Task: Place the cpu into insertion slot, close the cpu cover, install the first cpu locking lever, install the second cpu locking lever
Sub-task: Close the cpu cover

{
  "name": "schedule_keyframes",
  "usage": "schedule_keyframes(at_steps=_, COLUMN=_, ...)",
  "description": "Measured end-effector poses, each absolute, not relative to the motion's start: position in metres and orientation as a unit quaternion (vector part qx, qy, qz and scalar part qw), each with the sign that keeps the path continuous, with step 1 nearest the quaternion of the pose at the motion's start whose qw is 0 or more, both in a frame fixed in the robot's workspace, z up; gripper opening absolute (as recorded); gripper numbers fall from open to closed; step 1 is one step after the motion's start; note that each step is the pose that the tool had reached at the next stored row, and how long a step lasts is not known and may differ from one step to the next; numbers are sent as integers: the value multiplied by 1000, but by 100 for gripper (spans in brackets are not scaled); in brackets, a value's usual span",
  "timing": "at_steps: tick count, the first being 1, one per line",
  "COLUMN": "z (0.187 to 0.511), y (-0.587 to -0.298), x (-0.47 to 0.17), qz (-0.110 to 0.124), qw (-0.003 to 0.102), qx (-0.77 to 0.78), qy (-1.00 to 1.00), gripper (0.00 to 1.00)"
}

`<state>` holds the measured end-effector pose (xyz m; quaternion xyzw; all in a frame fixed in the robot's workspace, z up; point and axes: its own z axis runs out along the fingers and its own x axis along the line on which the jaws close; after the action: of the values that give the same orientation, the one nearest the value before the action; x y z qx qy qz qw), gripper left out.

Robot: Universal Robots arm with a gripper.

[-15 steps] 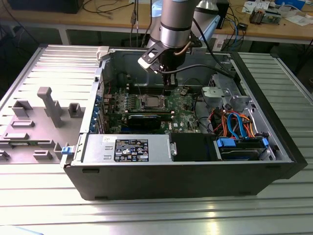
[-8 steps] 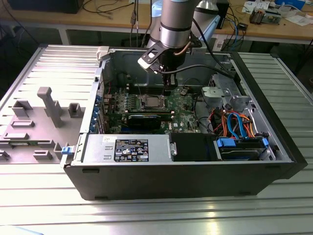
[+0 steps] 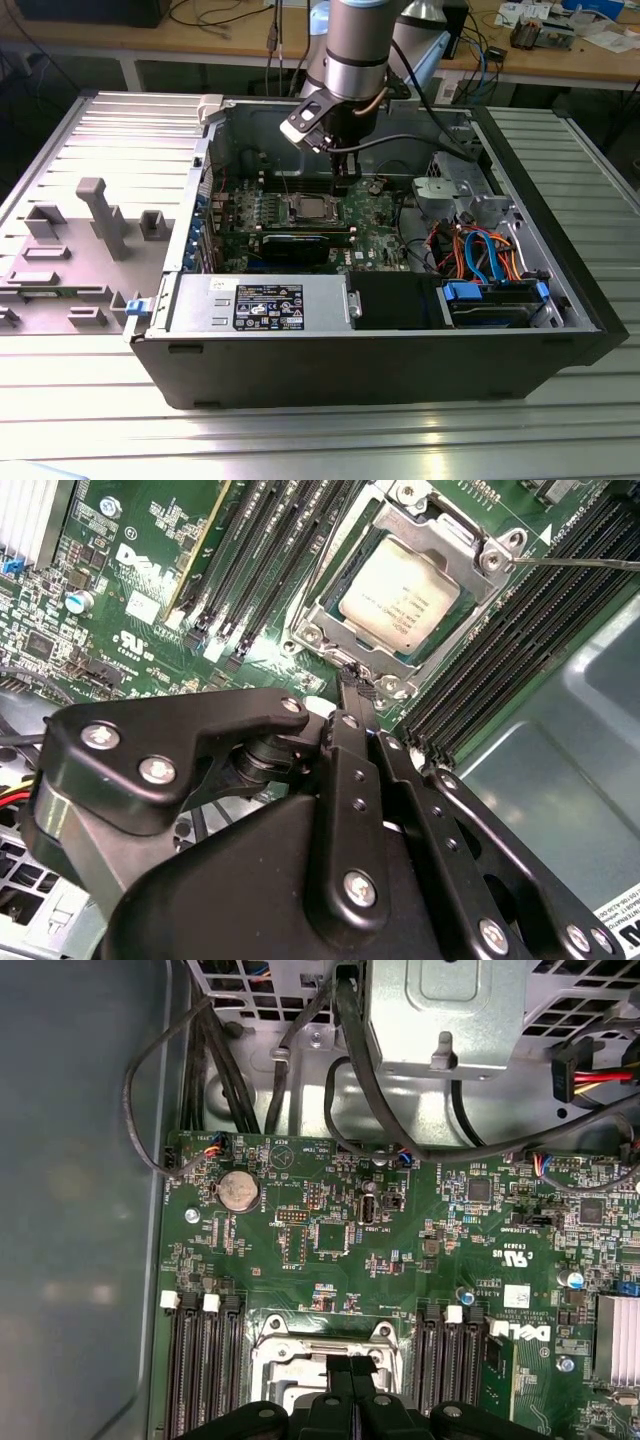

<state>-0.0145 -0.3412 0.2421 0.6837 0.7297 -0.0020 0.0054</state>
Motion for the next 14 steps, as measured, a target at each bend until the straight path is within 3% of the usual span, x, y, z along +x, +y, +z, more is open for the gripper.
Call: schedule_keyframes(at_steps=14, z=239, y=-341, x=-15, qz=-2, qw=5, qx=684, qy=730, gripper=11)
